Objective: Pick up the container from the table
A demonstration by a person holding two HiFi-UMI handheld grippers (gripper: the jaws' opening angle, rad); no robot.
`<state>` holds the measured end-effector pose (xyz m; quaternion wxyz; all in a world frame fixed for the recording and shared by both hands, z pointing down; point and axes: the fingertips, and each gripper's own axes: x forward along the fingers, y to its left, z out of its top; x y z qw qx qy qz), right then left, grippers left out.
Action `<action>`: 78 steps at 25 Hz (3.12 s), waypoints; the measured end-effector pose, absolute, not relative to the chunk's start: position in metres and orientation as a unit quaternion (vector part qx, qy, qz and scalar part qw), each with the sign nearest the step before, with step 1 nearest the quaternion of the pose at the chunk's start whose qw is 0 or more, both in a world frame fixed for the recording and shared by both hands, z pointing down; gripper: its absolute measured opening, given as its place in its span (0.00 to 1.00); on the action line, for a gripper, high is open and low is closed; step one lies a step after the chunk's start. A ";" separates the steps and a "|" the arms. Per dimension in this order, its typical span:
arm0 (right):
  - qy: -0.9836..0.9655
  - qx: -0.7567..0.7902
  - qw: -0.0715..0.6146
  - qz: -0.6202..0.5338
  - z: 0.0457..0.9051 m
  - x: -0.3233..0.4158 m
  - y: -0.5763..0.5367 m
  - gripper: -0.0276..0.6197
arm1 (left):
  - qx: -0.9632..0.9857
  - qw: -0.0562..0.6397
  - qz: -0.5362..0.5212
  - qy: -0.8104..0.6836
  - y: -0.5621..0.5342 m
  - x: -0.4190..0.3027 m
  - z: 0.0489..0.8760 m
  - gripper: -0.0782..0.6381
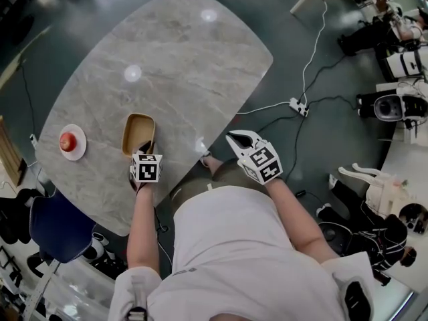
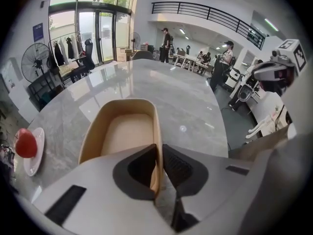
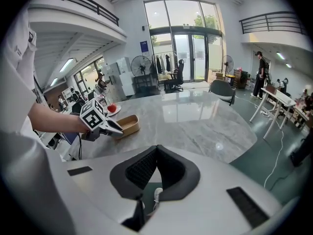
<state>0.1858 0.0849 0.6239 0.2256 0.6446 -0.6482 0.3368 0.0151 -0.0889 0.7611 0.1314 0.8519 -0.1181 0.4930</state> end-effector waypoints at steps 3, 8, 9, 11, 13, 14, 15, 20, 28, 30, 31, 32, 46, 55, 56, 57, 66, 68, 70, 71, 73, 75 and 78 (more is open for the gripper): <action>-0.660 0.637 0.225 0.328 0.620 0.184 0.076 0.06 | 0.852 0.133 0.489 -0.128 -0.091 0.012 0.753 0.16; -0.683 0.617 0.229 0.319 0.617 0.178 0.061 0.06 | 0.857 0.128 0.478 -0.146 -0.100 0.009 0.736 0.15; -0.687 0.613 0.229 0.316 0.616 0.177 0.058 0.06 | 0.857 0.127 0.476 -0.149 -0.102 0.008 0.731 0.15; -0.695 0.606 0.229 0.311 0.612 0.176 0.049 0.06 | 0.858 0.129 0.472 -0.157 -0.105 0.006 0.722 0.14; -0.705 0.598 0.228 0.305 0.610 0.174 0.040 0.06 | 0.858 0.133 0.467 -0.168 -0.108 0.002 0.713 0.14; -0.711 0.593 0.227 0.302 0.608 0.174 0.036 0.06 | 0.858 0.135 0.465 -0.173 -0.109 0.000 0.709 0.14; -0.716 0.588 0.227 0.299 0.607 0.173 0.032 0.06 | 0.858 0.136 0.463 -0.177 -0.108 -0.001 0.704 0.14; -0.742 0.561 0.229 0.286 0.600 0.162 0.012 0.06 | 0.859 0.141 0.452 -0.197 -0.108 -0.011 0.682 0.14; -0.791 0.507 0.224 0.258 0.589 0.136 -0.031 0.06 | 0.863 0.142 0.407 -0.263 -0.120 -0.038 0.637 0.14; -0.801 0.495 0.224 0.250 0.586 0.127 -0.039 0.06 | 0.863 0.143 0.394 -0.282 -0.121 -0.049 0.625 0.14; -0.806 0.489 0.224 0.247 0.585 0.122 -0.043 0.06 | 0.863 0.145 0.386 -0.291 -0.122 -0.054 0.619 0.14; -0.811 0.482 0.224 0.243 0.583 0.117 -0.048 0.06 | 0.863 0.148 0.379 -0.301 -0.123 -0.060 0.613 0.14; -0.877 0.392 0.197 0.195 0.542 0.050 -0.092 0.06 | 0.845 0.149 0.285 -0.426 -0.113 -0.137 0.535 0.14; -0.914 0.328 0.174 0.162 0.507 -0.003 -0.105 0.06 | 0.845 0.133 0.214 -0.473 -0.098 -0.169 0.488 0.14; -0.917 0.324 0.172 0.158 0.504 -0.008 -0.106 0.06 | 0.844 0.134 0.207 -0.477 -0.097 -0.172 0.485 0.14; -0.919 0.319 0.171 0.154 0.501 -0.012 -0.107 0.06 | 0.842 0.135 0.200 -0.482 -0.096 -0.176 0.482 0.14; -0.940 0.283 0.145 0.126 0.480 -0.045 -0.113 0.06 | 0.828 0.123 0.147 -0.527 -0.087 -0.203 0.459 0.14; -0.942 0.281 0.140 0.121 0.476 -0.049 -0.113 0.06 | 0.826 0.121 0.135 -0.534 -0.086 -0.207 0.454 0.14; -0.943 0.282 0.138 0.111 0.472 -0.051 -0.114 0.06 | 0.824 0.115 0.125 -0.540 -0.087 -0.210 0.449 0.14; -0.943 0.284 0.139 0.105 0.471 -0.052 -0.114 0.06 | 0.824 0.112 0.121 -0.542 -0.087 -0.210 0.446 0.14; -0.943 0.286 0.137 0.098 0.468 -0.053 -0.114 0.06 | 0.824 0.108 0.114 -0.544 -0.088 -0.212 0.443 0.14; -0.944 0.287 0.131 0.095 0.466 -0.055 -0.114 0.06 | 0.824 0.106 0.109 -0.545 -0.087 -0.213 0.442 0.14; -0.946 0.284 0.129 0.091 0.463 -0.057 -0.113 0.06 | 0.824 0.103 0.103 -0.547 -0.089 -0.216 0.441 0.14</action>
